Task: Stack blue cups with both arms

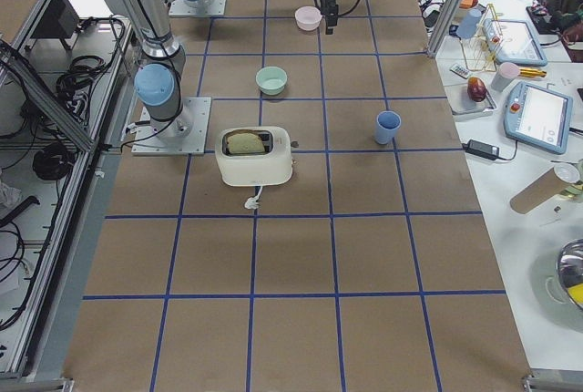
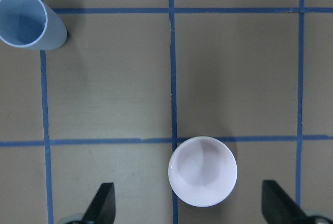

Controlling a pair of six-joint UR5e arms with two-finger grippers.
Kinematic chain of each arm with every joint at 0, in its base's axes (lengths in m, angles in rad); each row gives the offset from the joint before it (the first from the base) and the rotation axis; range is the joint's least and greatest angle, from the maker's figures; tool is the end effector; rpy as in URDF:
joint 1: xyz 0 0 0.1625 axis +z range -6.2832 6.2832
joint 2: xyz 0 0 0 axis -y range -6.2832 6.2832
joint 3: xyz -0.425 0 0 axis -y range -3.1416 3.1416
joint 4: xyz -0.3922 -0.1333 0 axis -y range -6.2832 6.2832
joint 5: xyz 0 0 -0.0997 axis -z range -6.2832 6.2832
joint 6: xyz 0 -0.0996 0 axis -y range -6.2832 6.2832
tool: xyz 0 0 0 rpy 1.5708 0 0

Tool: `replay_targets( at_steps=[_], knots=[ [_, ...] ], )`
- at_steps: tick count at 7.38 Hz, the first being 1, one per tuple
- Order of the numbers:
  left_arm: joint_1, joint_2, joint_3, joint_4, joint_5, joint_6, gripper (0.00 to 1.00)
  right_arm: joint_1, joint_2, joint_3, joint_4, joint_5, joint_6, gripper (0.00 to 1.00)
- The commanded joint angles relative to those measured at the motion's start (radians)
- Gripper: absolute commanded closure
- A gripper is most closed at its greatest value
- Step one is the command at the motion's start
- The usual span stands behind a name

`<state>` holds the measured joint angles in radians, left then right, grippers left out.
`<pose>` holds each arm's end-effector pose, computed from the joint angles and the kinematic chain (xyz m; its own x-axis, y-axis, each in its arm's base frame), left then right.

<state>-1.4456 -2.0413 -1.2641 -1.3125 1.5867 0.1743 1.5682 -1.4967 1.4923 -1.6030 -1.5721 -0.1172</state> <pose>-0.0447 -0.6993 0.3876 -0.9984 0.0469 -0.0320 0.0496 0.9947 -0.0902 0.1318 -0.5273 0.4922 -0.9934 -0.1142 0.0056 -0.1144 0.9928 -0.0362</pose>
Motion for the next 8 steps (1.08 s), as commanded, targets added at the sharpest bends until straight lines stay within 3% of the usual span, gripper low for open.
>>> replay_targets(
  at_steps=[1,5,6,7,8],
  knots=[
    [0.046,-0.159,0.084,0.061,0.009,0.100,0.00,0.001,0.001,0.000,0.000,0.001,0.001,0.00],
    [0.074,-0.218,0.069,0.055,0.081,0.119,0.00,0.001,0.001,0.000,-0.002,0.001,0.002,0.00],
    [0.074,-0.224,0.068,0.052,0.081,0.120,0.21,0.001,0.001,0.000,-0.002,0.001,0.002,0.00],
    [0.074,-0.227,0.066,0.047,0.079,0.120,0.56,0.001,0.001,0.000,0.000,0.001,0.002,0.00],
    [0.074,-0.227,0.066,0.047,0.081,0.123,0.85,0.001,0.001,0.002,-0.002,0.001,0.002,0.00]
  ],
)
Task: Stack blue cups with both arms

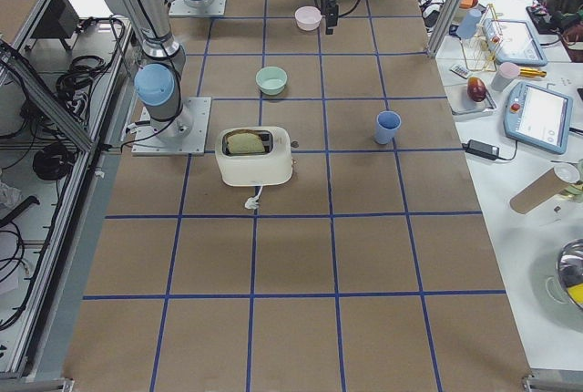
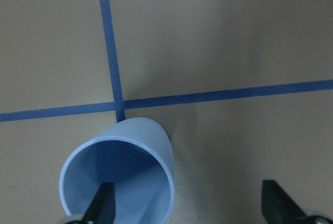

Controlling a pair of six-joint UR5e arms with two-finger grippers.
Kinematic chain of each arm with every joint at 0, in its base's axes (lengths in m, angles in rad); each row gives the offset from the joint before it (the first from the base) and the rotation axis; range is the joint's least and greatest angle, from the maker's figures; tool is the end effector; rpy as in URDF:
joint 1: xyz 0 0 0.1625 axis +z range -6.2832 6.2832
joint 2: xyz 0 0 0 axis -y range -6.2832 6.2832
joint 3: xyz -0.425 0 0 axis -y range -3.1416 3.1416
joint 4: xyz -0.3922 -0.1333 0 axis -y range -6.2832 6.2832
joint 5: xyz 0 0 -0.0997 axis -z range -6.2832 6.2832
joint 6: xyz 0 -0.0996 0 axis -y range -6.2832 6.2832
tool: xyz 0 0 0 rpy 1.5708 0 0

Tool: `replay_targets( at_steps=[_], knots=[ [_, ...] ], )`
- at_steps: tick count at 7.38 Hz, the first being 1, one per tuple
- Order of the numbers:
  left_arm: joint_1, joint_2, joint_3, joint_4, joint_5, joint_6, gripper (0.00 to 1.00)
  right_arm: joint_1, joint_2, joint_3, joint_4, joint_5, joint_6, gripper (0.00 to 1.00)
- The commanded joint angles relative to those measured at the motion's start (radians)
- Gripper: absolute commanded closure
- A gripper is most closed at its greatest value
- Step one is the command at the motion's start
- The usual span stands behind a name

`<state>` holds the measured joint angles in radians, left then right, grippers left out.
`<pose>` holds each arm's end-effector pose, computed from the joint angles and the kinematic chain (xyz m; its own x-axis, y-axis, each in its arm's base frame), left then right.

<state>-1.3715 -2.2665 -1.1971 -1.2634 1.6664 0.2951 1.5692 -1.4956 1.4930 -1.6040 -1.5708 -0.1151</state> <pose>0.0257 -0.7525 0.2640 -0.9914 0.0978 -0.0871 0.0945 0.9947 0.0417 0.1325 -0.5275 0.4914 -0.9936 -0.1132 0.0041 -0.1133 0.9929 -0.0356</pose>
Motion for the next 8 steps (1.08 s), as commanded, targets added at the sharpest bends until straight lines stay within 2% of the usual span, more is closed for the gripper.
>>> replay_targets(
  at_steps=[1,5,6,8],
  knots=[
    [0.000,-0.002,0.001,-0.002,0.001,0.006,1.00,0.000,0.002,0.001,-0.001,0.000,-0.001,0.00],
    [-0.029,0.037,0.011,-0.013,0.050,0.032,1.00,-0.008,0.002,-0.002,-0.001,0.000,-0.006,0.00],
    [-0.078,0.059,0.017,-0.011,0.032,0.009,1.00,-0.017,0.005,0.000,0.002,-0.017,-0.006,0.00],
    [-0.245,0.084,0.017,-0.001,-0.022,-0.214,1.00,-0.093,0.023,-0.014,0.007,-0.003,-0.009,0.00]
  ],
)
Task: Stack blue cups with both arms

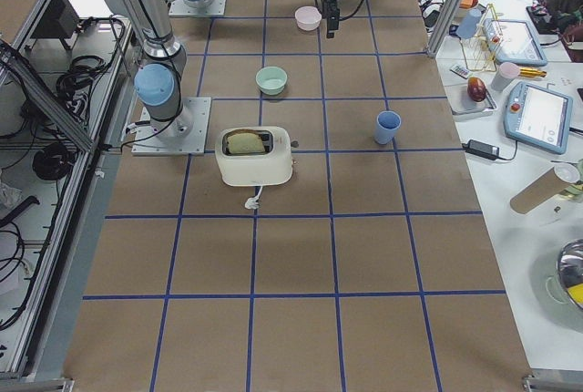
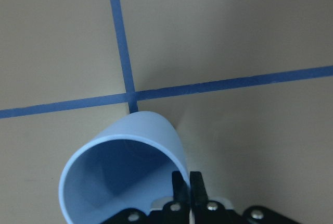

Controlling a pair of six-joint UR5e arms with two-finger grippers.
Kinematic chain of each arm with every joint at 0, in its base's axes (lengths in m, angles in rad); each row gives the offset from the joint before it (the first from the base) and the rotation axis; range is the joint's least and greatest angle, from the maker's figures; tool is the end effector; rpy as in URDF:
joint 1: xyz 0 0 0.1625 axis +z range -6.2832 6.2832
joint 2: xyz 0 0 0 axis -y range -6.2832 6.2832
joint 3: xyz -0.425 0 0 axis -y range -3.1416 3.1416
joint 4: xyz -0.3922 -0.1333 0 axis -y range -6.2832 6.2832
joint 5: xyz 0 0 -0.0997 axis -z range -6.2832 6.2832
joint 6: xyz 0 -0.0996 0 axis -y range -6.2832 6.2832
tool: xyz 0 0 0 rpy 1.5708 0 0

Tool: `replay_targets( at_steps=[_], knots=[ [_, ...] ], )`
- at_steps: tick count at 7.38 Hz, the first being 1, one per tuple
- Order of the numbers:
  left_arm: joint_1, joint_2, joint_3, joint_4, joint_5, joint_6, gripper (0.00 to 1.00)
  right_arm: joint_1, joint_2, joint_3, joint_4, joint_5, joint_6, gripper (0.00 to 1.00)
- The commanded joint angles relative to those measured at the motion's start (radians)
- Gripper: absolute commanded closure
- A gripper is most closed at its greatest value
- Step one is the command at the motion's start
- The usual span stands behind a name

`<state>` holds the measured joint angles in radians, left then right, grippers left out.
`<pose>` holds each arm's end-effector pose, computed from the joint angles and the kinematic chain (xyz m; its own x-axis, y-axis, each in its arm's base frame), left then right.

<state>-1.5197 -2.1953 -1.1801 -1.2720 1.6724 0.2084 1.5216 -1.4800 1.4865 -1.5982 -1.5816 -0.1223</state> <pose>-0.0854 -0.7413 0.3240 -0.9823 0.1500 -0.1125 0.1556 0.9869 -0.0426 0.1059 -0.5383 0.4857 -0.9973 -0.0728 0.0133 -0.0730 0.9971 -0.0194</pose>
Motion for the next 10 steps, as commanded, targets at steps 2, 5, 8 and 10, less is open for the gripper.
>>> replay_targets(
  at_steps=[2,5,8,10],
  knots=[
    [-0.266,0.005,-0.010,0.095,-0.092,-0.318,1.00,-0.165,0.029,-0.008,-0.014,0.011,-0.172,0.00],
    [-0.445,-0.001,-0.079,0.108,-0.092,-0.428,1.00,-0.268,0.206,-0.092,-0.166,0.026,-0.230,0.00],
    [-0.455,0.048,-0.200,0.080,-0.152,-0.434,1.00,-0.281,0.474,-0.337,-0.227,0.041,-0.258,0.00],
    [-0.455,0.058,-0.202,0.037,-0.172,-0.463,1.00,-0.279,0.572,-0.377,-0.261,0.043,-0.258,0.00]
  ],
)
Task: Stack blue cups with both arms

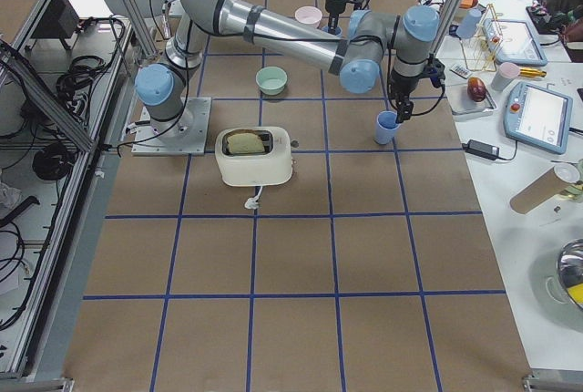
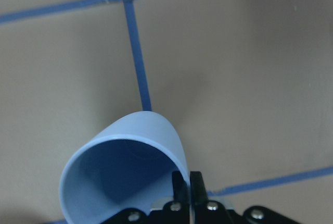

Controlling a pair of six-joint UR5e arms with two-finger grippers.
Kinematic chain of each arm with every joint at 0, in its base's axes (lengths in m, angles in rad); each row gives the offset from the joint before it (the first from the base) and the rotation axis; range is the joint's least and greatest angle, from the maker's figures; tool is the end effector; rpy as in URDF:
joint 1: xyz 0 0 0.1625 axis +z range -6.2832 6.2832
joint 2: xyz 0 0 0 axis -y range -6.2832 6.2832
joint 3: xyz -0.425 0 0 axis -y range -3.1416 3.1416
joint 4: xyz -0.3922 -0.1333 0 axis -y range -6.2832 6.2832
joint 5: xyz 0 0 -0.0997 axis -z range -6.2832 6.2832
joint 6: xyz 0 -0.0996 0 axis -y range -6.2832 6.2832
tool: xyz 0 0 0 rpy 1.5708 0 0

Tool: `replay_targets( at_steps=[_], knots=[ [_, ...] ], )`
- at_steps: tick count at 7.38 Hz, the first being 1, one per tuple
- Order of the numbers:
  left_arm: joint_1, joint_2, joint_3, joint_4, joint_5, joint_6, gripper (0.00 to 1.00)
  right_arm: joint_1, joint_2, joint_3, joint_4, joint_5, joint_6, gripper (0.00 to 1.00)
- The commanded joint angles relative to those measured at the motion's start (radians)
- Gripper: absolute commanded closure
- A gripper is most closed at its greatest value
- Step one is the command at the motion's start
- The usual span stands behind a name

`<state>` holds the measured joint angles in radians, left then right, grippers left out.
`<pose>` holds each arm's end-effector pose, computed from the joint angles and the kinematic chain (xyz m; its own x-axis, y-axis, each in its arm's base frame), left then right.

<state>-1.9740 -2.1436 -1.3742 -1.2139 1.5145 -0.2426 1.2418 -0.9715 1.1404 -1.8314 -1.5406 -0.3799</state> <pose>-0.3996 -0.5828 0.2742 -0.9861 0.1584 0.0500 0.1601 0.9866 0.0323 -0.1084 -0.7394 0.3575 -0.9986 -0.0520 0.0060 -0.0523 0.9940 -0.0962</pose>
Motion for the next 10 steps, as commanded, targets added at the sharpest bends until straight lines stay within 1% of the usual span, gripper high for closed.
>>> replay_targets(
  at_steps=[1,2,3,4,5,6,8,9,10],
  knots=[
    [0.000,0.002,-0.005,-0.024,-0.014,-0.012,1.00,0.001,0.088,-0.031,-0.046,0.014,-0.001,0.00],
    [0.000,-0.002,-0.002,-0.024,-0.017,-0.014,1.00,0.002,0.115,-0.031,-0.064,0.028,-0.002,0.00],
    [0.000,-0.015,-0.003,-0.022,-0.011,-0.026,0.82,0.002,0.123,-0.028,-0.049,0.028,-0.002,0.00],
    [0.000,-0.012,0.003,-0.010,-0.005,-0.029,0.01,0.002,0.126,-0.025,-0.045,0.028,-0.005,0.00],
    [0.004,0.011,0.013,-0.010,-0.011,-0.029,0.00,0.002,0.129,-0.010,-0.042,0.025,-0.007,0.01],
    [0.017,0.046,0.038,-0.028,-0.013,-0.036,0.00,0.002,0.122,0.014,-0.043,0.017,-0.010,0.04],
    [0.072,0.121,0.124,-0.201,-0.016,-0.040,0.00,0.002,0.129,0.024,-0.045,0.020,-0.011,0.27],
    [0.093,0.173,0.159,-0.275,-0.019,-0.040,0.00,0.002,0.125,0.022,-0.049,0.023,-0.019,0.54],
    [0.110,0.245,0.170,-0.376,-0.011,-0.040,0.00,0.004,0.126,0.022,-0.049,0.027,-0.017,0.84]
  ],
)
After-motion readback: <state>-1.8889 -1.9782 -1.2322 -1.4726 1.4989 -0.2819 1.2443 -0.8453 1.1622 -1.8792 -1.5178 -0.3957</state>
